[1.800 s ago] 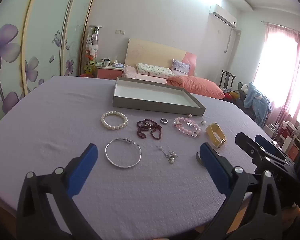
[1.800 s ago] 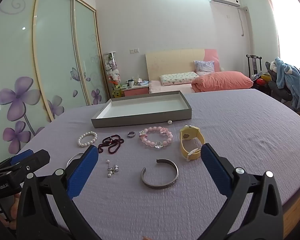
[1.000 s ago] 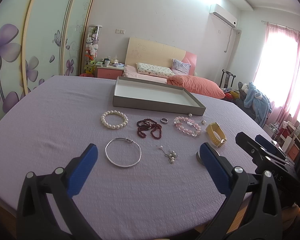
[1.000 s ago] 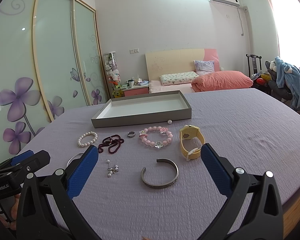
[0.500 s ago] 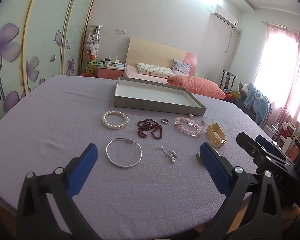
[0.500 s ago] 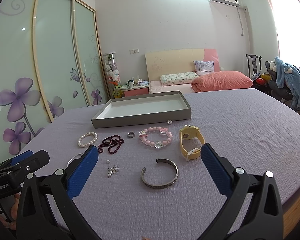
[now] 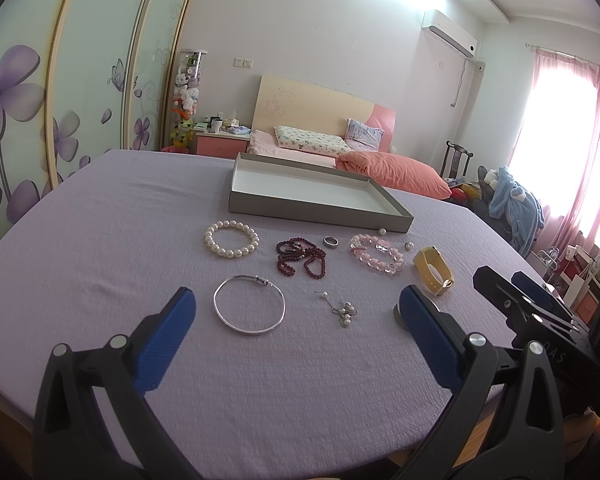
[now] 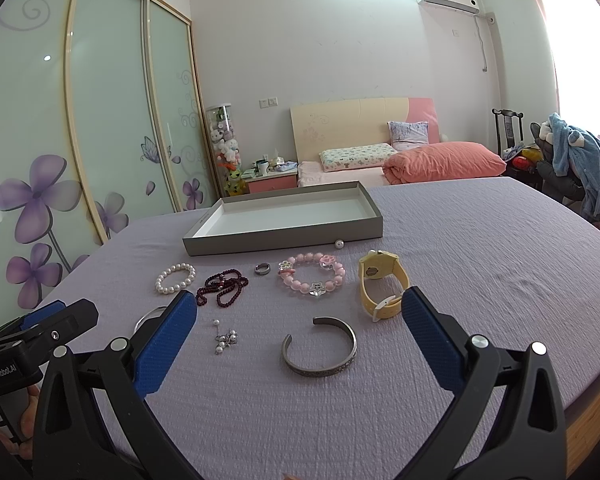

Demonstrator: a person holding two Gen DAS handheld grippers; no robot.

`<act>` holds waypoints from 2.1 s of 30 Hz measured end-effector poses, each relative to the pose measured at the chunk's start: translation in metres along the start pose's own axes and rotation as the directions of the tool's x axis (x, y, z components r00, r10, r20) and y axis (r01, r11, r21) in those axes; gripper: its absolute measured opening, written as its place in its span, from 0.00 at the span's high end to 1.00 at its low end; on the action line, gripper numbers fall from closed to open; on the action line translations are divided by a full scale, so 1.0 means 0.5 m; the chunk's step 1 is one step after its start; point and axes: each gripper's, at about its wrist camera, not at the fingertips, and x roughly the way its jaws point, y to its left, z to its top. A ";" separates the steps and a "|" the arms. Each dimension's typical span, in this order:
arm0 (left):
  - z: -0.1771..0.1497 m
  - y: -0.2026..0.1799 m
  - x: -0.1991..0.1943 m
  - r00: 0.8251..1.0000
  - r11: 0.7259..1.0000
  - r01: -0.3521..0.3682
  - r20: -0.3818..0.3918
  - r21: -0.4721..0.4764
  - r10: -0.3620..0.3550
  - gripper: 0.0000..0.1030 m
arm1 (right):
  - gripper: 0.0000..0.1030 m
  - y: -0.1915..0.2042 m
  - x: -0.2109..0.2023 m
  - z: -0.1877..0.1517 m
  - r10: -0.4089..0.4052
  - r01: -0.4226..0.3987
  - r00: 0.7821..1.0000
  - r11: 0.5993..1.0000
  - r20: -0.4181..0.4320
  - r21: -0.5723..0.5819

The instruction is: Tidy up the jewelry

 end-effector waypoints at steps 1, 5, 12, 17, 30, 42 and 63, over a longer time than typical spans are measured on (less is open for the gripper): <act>0.000 0.000 0.000 1.000 1.000 0.000 0.000 0.000 0.000 0.02 | 0.01 0.000 0.000 0.000 0.001 -0.001 1.000 1.000 0.000 0.000; 0.000 -0.001 0.000 1.000 1.000 0.000 0.000 -0.001 0.000 0.02 | 0.01 0.001 0.000 0.000 0.000 0.000 1.000 1.000 0.000 0.000; 0.000 0.000 0.000 1.000 1.000 -0.001 0.000 -0.001 0.001 0.02 | 0.01 0.002 0.000 0.000 0.000 0.000 1.000 1.000 0.001 0.000; -0.001 0.000 0.000 1.000 1.000 0.000 0.000 0.000 0.000 0.02 | 0.01 0.002 -0.001 0.001 0.001 -0.001 1.000 1.000 0.000 0.001; 0.000 0.000 0.000 1.000 1.000 0.000 0.000 -0.001 0.000 0.02 | 0.01 0.006 -0.004 0.002 0.001 -0.001 1.000 1.000 0.000 -0.003; 0.001 0.031 0.011 0.998 0.999 -0.045 -0.035 -0.011 0.045 0.02 | 0.01 -0.002 0.020 -0.010 0.006 -0.006 0.998 1.000 -0.062 0.002; -0.036 0.093 0.103 0.968 0.990 -0.133 -0.221 -0.048 0.119 0.02 | 0.04 -0.010 0.160 -0.068 -0.097 0.059 0.925 0.992 -0.368 -0.114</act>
